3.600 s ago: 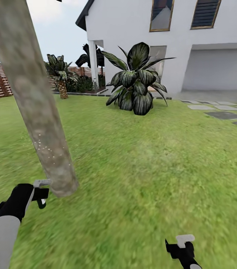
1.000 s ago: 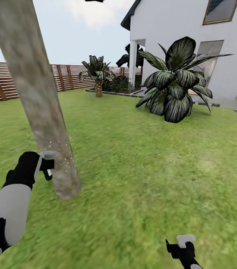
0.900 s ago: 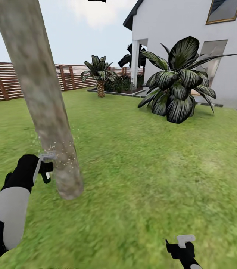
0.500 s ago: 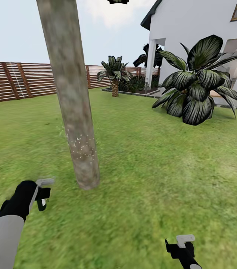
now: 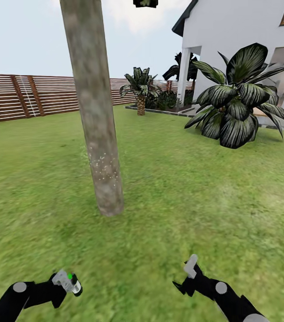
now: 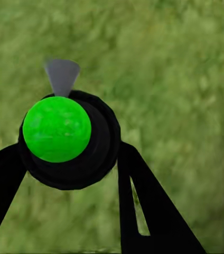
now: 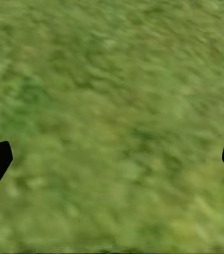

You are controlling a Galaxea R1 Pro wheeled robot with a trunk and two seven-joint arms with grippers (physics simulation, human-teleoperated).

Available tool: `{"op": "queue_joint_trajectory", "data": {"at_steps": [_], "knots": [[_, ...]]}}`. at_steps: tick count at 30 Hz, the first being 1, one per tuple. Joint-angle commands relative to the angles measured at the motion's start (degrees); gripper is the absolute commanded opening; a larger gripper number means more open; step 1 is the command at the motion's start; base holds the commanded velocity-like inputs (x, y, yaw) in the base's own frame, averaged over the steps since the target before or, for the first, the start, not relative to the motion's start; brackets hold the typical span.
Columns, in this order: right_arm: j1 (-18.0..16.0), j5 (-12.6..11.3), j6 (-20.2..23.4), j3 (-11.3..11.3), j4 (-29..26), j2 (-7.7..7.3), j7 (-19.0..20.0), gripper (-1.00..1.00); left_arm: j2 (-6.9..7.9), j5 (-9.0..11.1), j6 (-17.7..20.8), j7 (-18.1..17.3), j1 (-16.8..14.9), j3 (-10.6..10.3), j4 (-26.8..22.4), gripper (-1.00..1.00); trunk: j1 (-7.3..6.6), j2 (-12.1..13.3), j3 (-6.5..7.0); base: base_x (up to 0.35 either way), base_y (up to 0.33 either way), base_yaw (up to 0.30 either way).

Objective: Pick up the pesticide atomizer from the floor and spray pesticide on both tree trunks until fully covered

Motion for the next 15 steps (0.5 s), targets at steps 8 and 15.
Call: {"op": "queue_joint_trajectory", "data": {"at_steps": [8,15], "knots": [[-0.28,4.59,2.25,0.54,-5.92,0.08,13.18,1.0,-1.64,-7.79,-3.23,-5.47,-0.25,-3.98,-0.1,-1.0,-0.03,-0.03,-0.05,-0.022,0.0,0.0],[-0.28,8.08,2.27,2.13,-5.97,4.44,16.98,-1.0,-3.33,-8.05,-2.51,-5.23,-0.95,-8.66,-0.1,-1.0,-0.03,-0.03,-0.05,0.0,0.0,0.0]]}}
